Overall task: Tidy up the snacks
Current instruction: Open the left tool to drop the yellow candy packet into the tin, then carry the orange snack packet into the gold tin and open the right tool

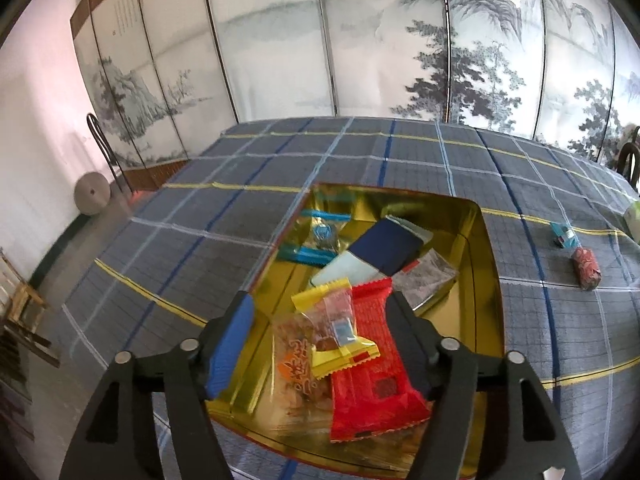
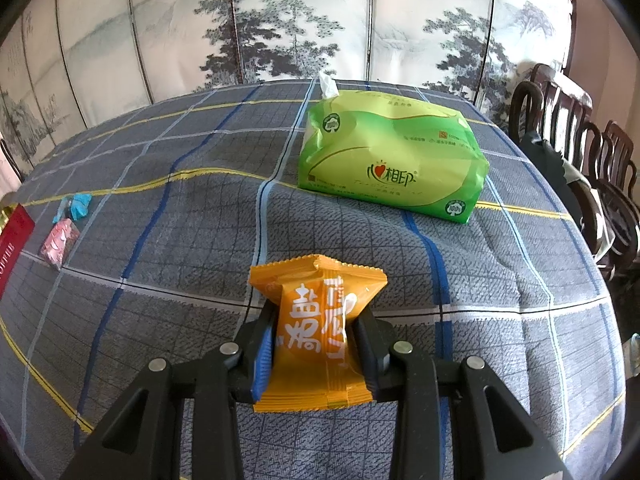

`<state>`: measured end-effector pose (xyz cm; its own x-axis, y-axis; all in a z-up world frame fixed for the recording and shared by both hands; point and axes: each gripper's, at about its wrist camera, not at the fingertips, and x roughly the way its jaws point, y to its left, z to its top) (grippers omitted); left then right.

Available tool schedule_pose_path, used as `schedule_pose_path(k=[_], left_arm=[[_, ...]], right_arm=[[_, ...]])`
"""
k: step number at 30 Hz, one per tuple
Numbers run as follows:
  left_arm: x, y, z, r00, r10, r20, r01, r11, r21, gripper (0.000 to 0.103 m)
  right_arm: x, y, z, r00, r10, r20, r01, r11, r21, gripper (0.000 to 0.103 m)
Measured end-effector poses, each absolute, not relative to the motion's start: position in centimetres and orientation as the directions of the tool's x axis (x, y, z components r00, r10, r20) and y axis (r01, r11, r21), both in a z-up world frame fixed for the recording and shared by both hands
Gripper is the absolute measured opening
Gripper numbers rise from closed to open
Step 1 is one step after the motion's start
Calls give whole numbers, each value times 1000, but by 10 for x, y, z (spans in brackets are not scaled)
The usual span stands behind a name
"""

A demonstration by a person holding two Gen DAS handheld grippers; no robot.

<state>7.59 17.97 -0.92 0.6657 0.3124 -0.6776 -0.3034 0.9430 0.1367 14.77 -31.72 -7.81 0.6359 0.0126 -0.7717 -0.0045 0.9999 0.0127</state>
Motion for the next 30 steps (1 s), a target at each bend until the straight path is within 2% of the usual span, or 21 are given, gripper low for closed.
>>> schedule_pose_path(k=[10,14,30], left_arm=[[68,181,3,681,335,-652,-311,937,157,67],[63,192,5,674,319,-666,-329,937,115,67],[34,230,-9,607,349,-714,-413,906,92,67]], right_arm=[[149,-313,-76,617,6,-787,6,1000,12,35],[146,-310,-74,613,26,-790,5,999,36,35],[121,-269,-55,639,150,-755,-57,987,148,35]])
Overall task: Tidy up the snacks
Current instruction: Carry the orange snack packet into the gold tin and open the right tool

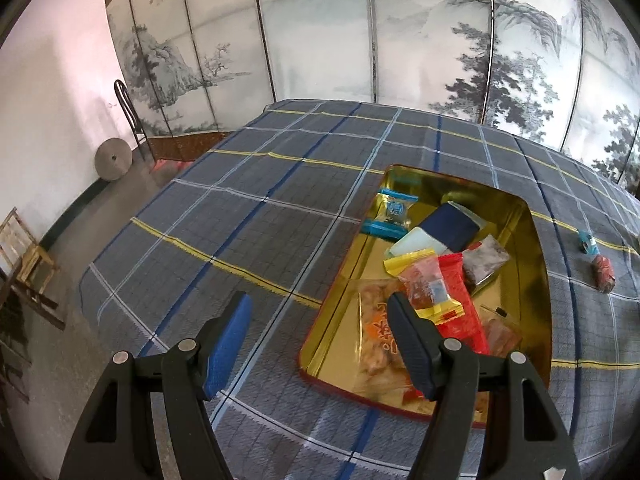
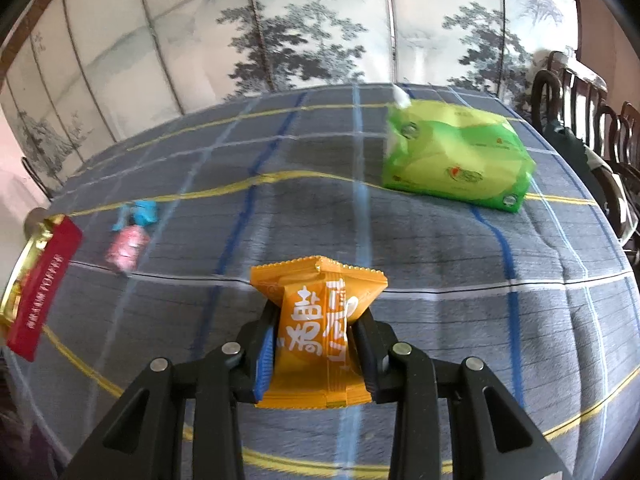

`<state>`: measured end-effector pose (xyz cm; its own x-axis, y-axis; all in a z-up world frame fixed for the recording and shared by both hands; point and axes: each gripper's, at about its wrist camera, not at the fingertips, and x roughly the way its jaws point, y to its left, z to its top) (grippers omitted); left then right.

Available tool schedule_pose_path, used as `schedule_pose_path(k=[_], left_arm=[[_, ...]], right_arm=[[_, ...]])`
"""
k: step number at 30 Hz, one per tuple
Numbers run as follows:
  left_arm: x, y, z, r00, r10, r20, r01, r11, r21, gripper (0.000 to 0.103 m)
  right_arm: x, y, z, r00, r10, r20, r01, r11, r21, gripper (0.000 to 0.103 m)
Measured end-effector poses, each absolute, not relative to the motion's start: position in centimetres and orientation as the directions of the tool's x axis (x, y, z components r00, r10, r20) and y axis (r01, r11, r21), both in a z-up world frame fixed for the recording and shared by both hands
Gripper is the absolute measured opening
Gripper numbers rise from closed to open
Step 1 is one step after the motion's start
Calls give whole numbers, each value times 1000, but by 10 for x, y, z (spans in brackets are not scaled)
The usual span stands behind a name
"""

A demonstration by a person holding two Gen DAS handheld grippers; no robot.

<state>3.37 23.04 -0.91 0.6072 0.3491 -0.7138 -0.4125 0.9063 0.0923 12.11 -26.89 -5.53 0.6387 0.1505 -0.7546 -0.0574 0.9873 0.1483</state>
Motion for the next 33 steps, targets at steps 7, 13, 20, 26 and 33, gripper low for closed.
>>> schedule_pose_path(k=[7,13,20,26,33], left_arm=[[28,223,-2,629,335,-701,-390,917,88,67],[25,212,2,648,319,-692,-354,930,96,67],[22,205,3,659,312,-685,-323,939,117,67],[22,207,2,661,301,-687,-312,943,113,67],[23,207,-3,659,283,-696,-289,951,113,67]], right_arm=[[112,-205,-20,656,275,-703,-201,961,189,35],[110,-122,8,622,448,-642,-371,891,263,35],[115,-25,14,521,586,-620,-514,796,321,35],[119,43,7,433,648,-627,-594,728,342,35],[123,100,-6,357,659,-662,-655,682,326,35]])
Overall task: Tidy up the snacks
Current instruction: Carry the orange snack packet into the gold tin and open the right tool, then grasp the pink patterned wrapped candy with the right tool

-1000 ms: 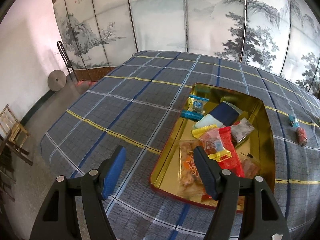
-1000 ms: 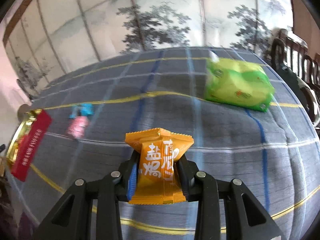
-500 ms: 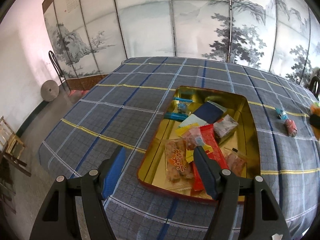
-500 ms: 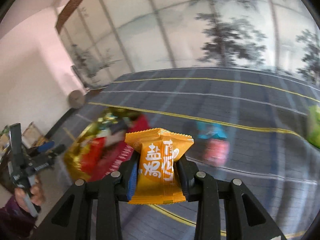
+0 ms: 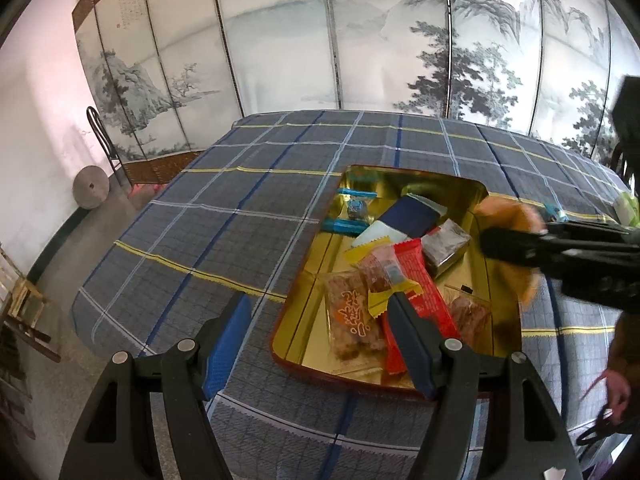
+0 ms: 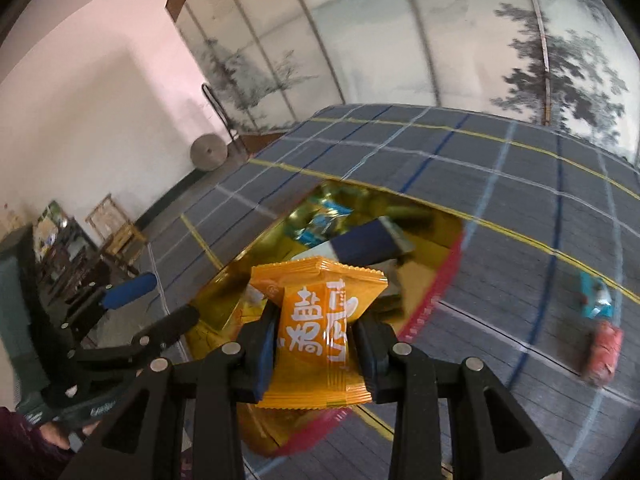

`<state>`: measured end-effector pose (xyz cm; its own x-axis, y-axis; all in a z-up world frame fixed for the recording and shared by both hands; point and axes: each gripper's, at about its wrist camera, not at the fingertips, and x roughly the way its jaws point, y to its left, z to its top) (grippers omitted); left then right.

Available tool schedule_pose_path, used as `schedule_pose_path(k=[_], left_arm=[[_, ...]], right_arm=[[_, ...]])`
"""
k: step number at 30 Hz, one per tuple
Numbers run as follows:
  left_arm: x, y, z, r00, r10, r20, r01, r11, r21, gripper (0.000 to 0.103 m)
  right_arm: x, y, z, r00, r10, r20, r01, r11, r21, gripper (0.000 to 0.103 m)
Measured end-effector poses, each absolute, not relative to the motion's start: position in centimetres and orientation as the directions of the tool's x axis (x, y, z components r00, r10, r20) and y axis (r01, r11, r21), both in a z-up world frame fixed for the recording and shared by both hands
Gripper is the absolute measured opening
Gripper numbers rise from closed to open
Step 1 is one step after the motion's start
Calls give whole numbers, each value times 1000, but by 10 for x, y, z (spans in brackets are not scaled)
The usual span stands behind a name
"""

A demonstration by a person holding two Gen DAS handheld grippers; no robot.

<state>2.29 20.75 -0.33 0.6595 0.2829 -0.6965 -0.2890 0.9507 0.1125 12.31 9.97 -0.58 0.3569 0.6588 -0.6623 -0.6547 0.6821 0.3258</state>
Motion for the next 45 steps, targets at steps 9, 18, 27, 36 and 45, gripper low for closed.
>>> schedule_pose_path(k=[9,18,27,36,45], left_arm=[[24,211,-6,659,275,-700,-289,952,102,68],[24,216,-9,653,268,-708,-290,952,94,68],[24,215,-9,652,265,-711,-283,954,97,68],[25,208,-5,661,257,-705,-268,958,99,68],[30,184,-3,660,243,-711,-216,968,131,70]], right_arm=[[125,133,-25,362,597,-716,-675,697,241,37],[123,135,-23,363,607,-707,-679,692,246,49],[109,96,-14,420,660,-623,-644,701,307,51],[105,-37,-26,611,494,-619,-394,867,303,51],[155,-86,-46,602,339,-723,-253,940,230,58]])
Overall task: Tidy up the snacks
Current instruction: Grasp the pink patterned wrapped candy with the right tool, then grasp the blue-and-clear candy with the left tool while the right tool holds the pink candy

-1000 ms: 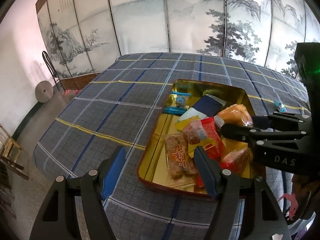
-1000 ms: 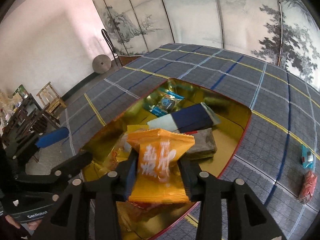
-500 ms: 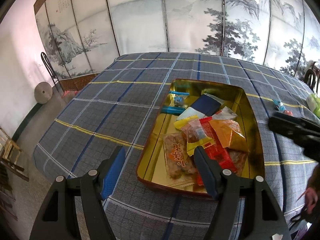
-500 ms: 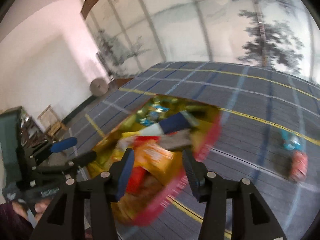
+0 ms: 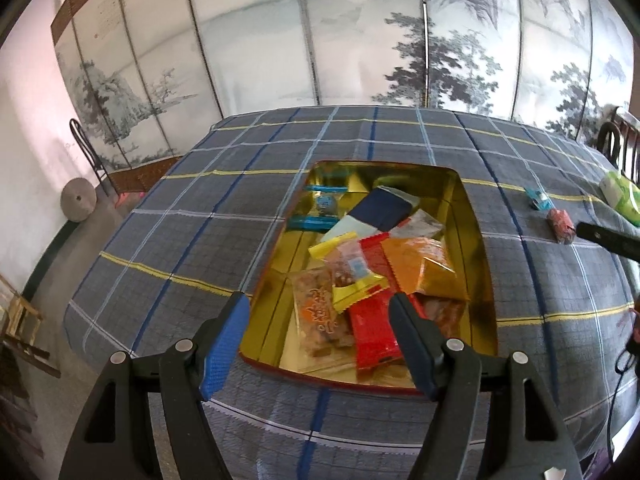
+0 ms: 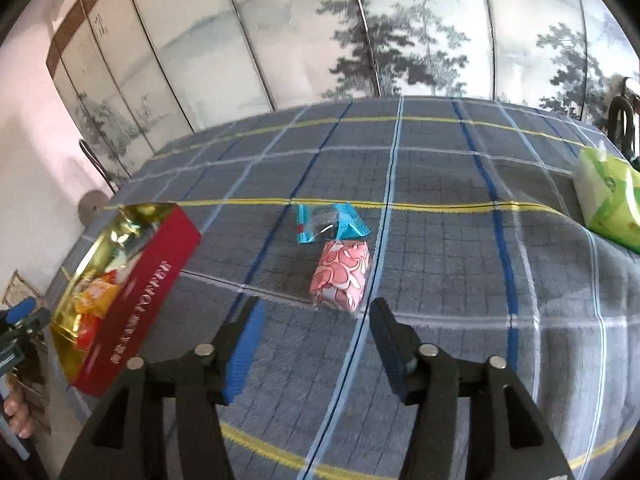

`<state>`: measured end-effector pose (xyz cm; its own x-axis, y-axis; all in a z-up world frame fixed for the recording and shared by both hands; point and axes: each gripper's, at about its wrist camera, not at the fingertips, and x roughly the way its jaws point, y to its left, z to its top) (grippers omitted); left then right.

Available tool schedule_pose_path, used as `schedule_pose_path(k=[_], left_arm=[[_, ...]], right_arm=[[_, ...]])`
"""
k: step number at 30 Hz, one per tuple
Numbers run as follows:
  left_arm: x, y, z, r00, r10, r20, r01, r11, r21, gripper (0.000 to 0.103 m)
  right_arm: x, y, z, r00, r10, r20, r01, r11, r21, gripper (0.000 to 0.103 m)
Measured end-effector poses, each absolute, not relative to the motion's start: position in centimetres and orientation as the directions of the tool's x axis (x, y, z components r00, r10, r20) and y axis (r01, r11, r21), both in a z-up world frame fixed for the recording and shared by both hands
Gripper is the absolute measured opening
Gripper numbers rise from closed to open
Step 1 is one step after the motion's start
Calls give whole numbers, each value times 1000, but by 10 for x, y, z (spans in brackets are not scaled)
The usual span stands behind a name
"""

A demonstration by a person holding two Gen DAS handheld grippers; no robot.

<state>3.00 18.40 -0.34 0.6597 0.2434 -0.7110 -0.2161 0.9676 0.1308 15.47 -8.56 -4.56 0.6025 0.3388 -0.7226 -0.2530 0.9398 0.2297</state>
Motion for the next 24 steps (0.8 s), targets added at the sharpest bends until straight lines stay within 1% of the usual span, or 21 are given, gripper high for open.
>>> schedule_pose_path(k=[3,6,8,9,10,11,13,15,17,19,20,24], left_arm=[[32,180,0,666,249,-703,-209,967,144,75],[35,175,3,671,253,-697,-200,967,158,75],[39,170,5,673,256,-694,-189,966,174,75],[42,167,6,675,257,-692,-181,966,182,75],[44,164,8,679,253,-690,-173,968,184,75],[47,160,11,686,238,-688,-156,971,180,75],[52,151,17,698,192,-690,-113,981,158,75],[62,137,25,706,128,-697,-53,990,128,75],[74,121,31,698,53,-714,17,996,91,75],[88,105,34,680,-28,-733,80,996,36,75],[98,96,35,667,-70,-742,107,994,3,77],[143,59,31,608,-185,-772,191,978,-84,79]], right_arm=[[172,-78,-53,603,299,-739,-239,952,191,58],[192,-75,-64,582,286,-761,-218,957,192,58],[200,-71,-69,587,267,-765,-220,961,166,57],[202,-68,-71,584,237,-777,-219,967,131,35],[204,-66,-76,568,205,-797,-223,971,91,32],[201,-65,-74,573,207,-793,-238,968,81,30],[193,-72,-70,580,206,-788,-271,961,52,29],[179,-94,-61,609,221,-762,-295,955,41,29],[171,-126,-55,618,209,-758,-273,961,43,29],[164,-166,-52,646,128,-752,-202,979,-7,29],[162,-183,-52,651,100,-752,-170,985,-16,29],[153,-251,-58,653,16,-757,-40,999,-13,29]])
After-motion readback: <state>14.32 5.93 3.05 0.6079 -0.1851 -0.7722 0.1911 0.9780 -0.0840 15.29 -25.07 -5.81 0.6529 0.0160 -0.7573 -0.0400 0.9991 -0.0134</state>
